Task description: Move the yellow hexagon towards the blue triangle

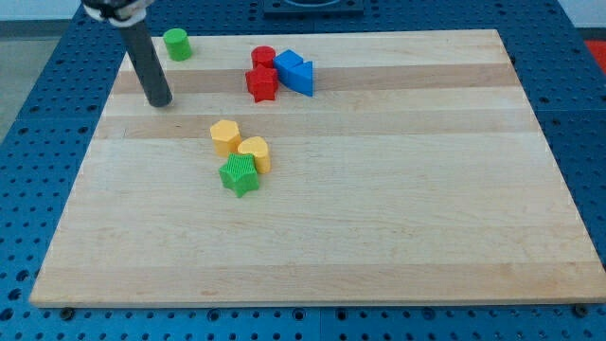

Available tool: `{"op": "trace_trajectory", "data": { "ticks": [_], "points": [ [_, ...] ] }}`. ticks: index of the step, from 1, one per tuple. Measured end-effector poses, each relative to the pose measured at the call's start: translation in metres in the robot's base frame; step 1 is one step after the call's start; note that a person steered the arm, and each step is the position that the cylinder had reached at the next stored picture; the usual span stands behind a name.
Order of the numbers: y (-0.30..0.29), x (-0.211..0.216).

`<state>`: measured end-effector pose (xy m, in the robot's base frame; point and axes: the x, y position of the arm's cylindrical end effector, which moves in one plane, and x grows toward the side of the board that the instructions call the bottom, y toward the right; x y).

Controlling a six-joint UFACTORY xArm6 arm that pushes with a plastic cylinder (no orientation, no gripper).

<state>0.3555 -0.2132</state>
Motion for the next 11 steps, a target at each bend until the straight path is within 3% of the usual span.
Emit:
{"op": "trace_trajectory", "data": {
  "ticks": [2,5,10,11],
  "points": [
    [0.069,0.054],
    [0.105,0.102],
    [0.12,0.031],
    [0.163,0.028]
  ]
}}
